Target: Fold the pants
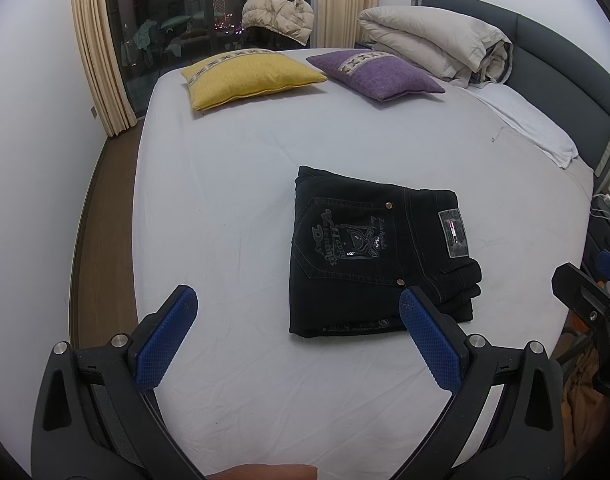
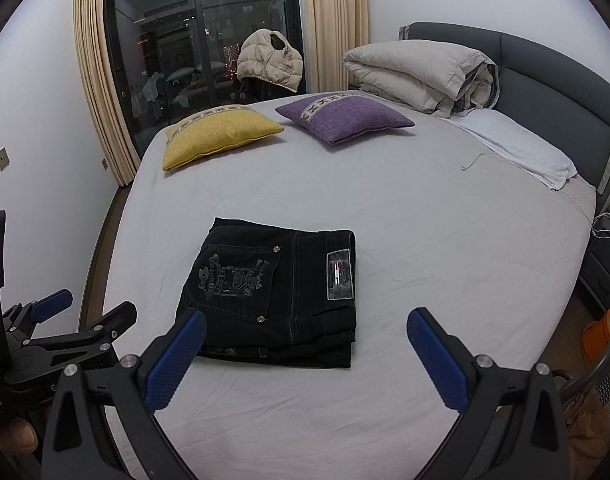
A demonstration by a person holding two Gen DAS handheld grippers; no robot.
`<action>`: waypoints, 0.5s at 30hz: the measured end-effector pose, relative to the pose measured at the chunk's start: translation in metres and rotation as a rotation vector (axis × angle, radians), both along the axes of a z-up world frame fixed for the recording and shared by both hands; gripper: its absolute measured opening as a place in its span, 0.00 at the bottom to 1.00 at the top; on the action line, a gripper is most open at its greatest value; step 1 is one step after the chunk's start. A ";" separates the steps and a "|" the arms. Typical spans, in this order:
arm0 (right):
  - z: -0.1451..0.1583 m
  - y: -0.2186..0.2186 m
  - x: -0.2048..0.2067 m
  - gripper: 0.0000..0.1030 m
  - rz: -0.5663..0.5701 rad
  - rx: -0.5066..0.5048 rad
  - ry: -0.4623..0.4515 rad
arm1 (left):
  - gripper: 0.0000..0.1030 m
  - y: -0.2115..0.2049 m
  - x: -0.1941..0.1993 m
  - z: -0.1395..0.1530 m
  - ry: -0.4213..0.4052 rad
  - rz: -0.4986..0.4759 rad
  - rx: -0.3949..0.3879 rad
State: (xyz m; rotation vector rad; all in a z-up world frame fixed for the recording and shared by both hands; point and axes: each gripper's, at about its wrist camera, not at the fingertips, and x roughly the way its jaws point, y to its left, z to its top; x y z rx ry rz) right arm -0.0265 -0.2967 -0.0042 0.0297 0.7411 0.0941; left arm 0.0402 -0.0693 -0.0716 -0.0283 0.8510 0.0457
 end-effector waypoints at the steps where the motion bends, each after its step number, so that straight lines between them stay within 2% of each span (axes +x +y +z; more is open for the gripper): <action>1: -0.001 0.000 0.000 1.00 0.000 0.000 0.000 | 1.00 0.000 0.000 0.000 0.001 0.000 0.000; 15: -0.001 0.000 -0.001 1.00 0.000 -0.001 0.001 | 1.00 0.008 0.000 -0.002 0.013 -0.012 -0.018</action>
